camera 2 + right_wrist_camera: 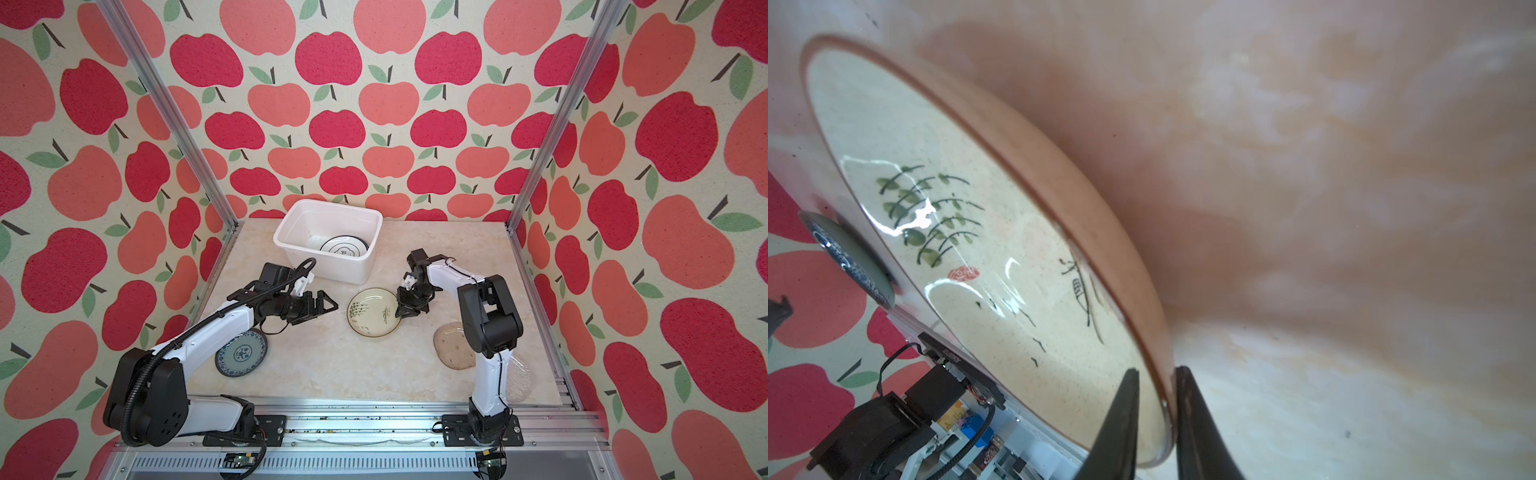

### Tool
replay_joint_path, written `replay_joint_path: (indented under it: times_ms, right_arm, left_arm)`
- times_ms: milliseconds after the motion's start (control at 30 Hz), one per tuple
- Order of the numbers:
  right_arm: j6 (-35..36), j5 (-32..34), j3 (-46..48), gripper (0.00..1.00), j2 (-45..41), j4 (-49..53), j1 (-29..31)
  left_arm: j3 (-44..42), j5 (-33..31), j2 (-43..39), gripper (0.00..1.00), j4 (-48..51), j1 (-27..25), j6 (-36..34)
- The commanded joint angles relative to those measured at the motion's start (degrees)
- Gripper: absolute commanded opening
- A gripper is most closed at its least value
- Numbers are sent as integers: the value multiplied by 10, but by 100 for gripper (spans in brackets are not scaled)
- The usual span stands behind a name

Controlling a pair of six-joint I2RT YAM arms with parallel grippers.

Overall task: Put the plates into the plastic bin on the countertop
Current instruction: 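Lift the cream plate upright with the right gripper while left reaches to it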

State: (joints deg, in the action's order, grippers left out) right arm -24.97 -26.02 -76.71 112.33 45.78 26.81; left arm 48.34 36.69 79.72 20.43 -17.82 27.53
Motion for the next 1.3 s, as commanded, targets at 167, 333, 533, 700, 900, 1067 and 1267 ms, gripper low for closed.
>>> replay_joint_path:
  times_ms: [167, 333, 533, 700, 900, 1067, 1267]
  right_arm:
    - [-18, -80, 35, 41, -2, -61, -11]
    - [-48, -100, 67, 44, -16, -123, -36]
    - [-72, -117, 89, 44, -26, -187, -50]
    - [-98, -153, 111, 44, -17, -251, -54]
    - [-115, -190, 125, 44, 4, -308, -53]
    - [-126, -223, 143, 43, 13, -349, -51]
    - [-137, -259, 168, 43, 12, -400, -44]
  left_arm:
    - [-29, 43, 80, 94, -170, -2, 59]
    - [-42, 65, 131, 86, -229, -2, 80]
    - [-63, 84, 161, 82, -286, -12, 107]
    - [-81, 98, 184, 76, -336, -16, 138]
    - [-79, 110, 213, 68, -365, -30, 162]
    - [-80, 116, 224, 61, -378, -35, 169]
    - [-69, 126, 233, 57, -373, -38, 168]
